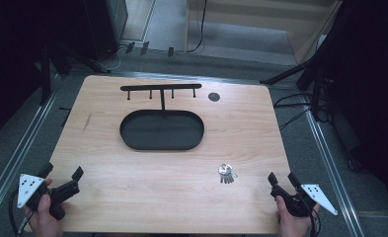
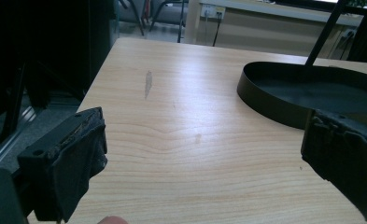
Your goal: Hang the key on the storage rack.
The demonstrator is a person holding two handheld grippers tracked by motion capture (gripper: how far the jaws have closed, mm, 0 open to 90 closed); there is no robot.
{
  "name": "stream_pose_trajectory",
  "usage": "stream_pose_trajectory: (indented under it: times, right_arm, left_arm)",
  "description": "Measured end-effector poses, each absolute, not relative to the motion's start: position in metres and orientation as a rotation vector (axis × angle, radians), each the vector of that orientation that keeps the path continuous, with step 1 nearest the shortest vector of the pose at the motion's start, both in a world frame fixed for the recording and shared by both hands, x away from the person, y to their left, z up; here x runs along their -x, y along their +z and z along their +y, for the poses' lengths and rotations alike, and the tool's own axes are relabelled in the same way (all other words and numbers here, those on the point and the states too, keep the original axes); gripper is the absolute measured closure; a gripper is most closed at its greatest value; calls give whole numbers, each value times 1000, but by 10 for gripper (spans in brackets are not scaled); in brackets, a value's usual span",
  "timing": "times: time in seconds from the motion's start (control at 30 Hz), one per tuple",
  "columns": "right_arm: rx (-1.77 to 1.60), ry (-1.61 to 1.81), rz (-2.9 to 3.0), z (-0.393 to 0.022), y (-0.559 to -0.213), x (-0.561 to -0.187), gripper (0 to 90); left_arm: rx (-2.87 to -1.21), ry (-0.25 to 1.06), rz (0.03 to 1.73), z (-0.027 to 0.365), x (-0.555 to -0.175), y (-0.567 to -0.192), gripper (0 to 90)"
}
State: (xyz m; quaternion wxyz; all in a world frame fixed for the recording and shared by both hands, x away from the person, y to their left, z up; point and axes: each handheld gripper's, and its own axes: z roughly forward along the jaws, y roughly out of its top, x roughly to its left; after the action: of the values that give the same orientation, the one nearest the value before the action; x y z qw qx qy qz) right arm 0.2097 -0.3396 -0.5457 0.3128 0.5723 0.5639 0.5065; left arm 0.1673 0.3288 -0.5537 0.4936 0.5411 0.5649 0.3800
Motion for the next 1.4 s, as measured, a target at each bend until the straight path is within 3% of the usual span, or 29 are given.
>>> stream_pose_trajectory:
  times: [0.07, 0.13, 0.2, 0.27, 0.43, 0.77, 1.07, 1.4]
  right_arm:
    - [-1503, 1336, 1491, -339, -545, -210, 246]
    - [-1479, 1281, 1509, -333, -544, -209, 332]
    - [-1466, 1288, 1528, -332, -543, -209, 342]
    - [-1440, 1282, 1594, -326, -537, -210, 426]
    - [-1440, 1207, 1677, -315, -523, -215, 468]
    - [-1527, 1023, 1794, -304, -488, -230, 397]
    - [-1596, 795, 1997, -279, -460, -255, 267]
    - [-1686, 579, 2171, -248, -452, -280, 293]
  left_arm:
    - [-1314, 925, 1372, 328, -167, -554, 6]
    - [-1317, 933, 1368, 327, -167, -554, 6]
    - [-1327, 935, 1365, 327, -167, -554, 6]
    - [-1326, 936, 1363, 327, -167, -554, 6]
    - [-1323, 931, 1363, 327, -167, -554, 6]
    - [-1329, 939, 1359, 326, -167, -554, 6]
    - [-1336, 947, 1362, 326, -167, -553, 6]
    - [-1331, 943, 1367, 326, -167, -553, 6]
